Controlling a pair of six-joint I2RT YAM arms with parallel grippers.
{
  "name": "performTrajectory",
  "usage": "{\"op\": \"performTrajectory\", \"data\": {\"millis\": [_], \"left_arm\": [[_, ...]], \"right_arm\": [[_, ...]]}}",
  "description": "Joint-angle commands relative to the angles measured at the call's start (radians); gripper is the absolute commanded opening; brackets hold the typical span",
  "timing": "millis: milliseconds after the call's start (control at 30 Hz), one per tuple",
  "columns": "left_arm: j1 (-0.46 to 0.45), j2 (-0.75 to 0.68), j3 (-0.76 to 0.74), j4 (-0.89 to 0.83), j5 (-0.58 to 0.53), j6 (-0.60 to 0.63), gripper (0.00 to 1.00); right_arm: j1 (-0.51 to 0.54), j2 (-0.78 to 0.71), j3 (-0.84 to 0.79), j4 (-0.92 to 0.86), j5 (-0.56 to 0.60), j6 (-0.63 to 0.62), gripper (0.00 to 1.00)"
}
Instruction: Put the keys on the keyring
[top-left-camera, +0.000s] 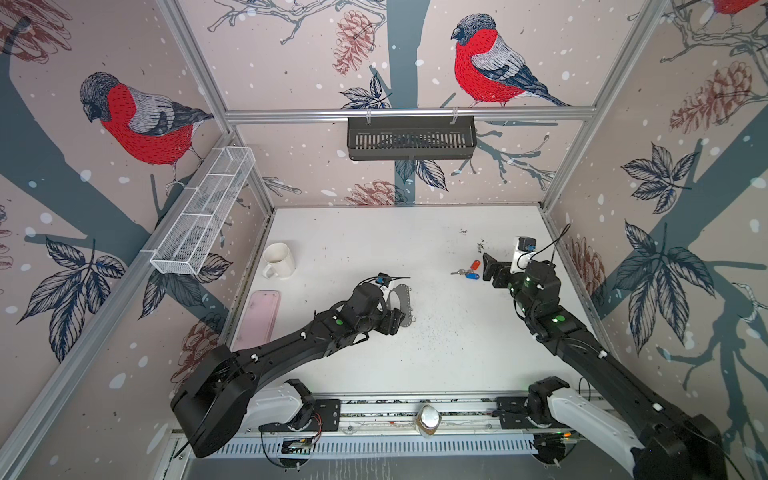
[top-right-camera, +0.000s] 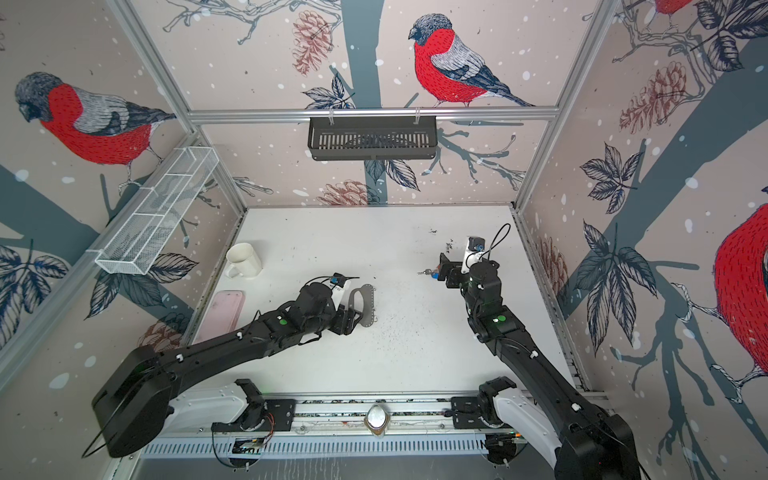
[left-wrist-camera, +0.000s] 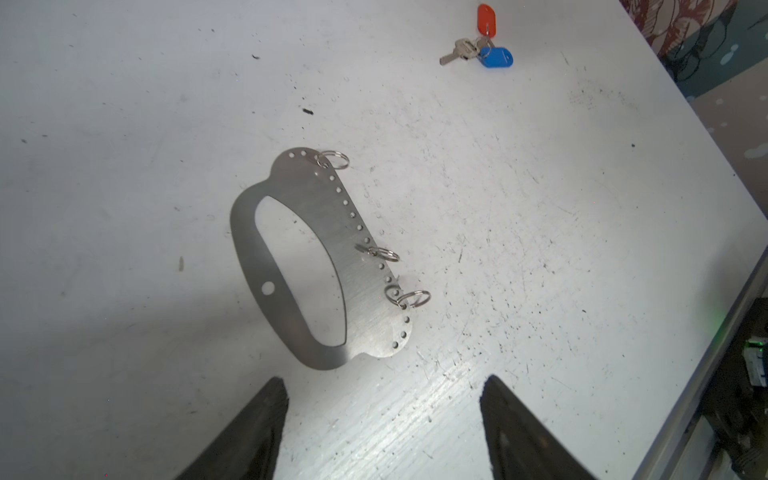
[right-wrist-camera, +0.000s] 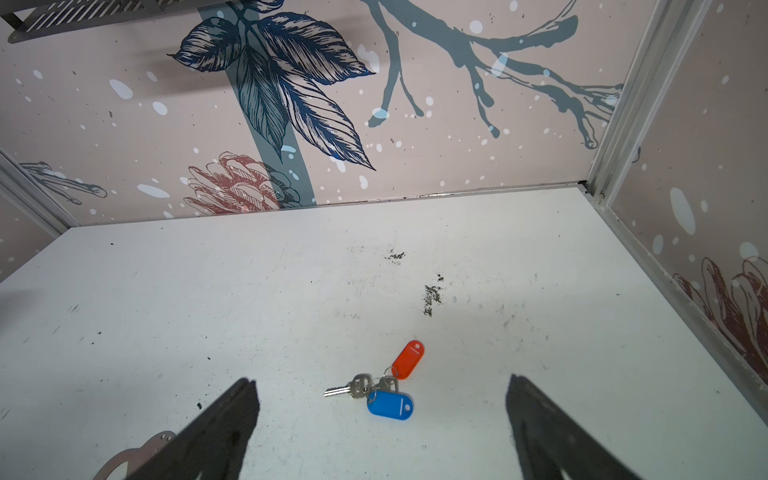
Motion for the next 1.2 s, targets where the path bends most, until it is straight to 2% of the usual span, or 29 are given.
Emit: {"op": "performTrajectory", "data": {"millis": [0, 167, 467, 633, 800, 1000, 1167], "left_arm": [[-0.02, 0.049, 0.025, 0.052, 0.044, 0.043, 0.72], [-0.056, 0.165, 0.082, 0.045, 0.041, 0.101, 0.69], [-0.056, 0.359, 0.205, 0.003, 0.073, 0.161, 0.65], [-0.058, 0.437, 0.26, -0.001, 0.099, 0.182, 0.57], [-0.059, 0.47, 0.287, -0.01, 0.118, 0.184, 0.5], [-0.059, 0.442, 0.272, -0.024, 0.11, 0.189, 0.38], [-0.059, 0.412, 0.257, -0.033, 0.1, 0.184, 0.34]], "right_arm": [[0.0, 0.003, 0.003, 0.017, 0.003, -0.006, 0.95], [0.001, 0.01, 0.009, 0.019, -0.001, -0.006, 0.95], [0.001, 0.006, 0.009, 0.012, 0.01, -0.01, 0.95], [0.002, 0.004, 0.009, 0.015, 0.014, -0.014, 0.95], [0.001, 0.005, 0.017, 0.007, 0.022, -0.023, 0.95], [0.001, 0.001, 0.018, 0.005, 0.032, -0.026, 0.95], [0.001, 0.003, 0.021, 0.01, 0.025, -0.023, 0.95]]}}
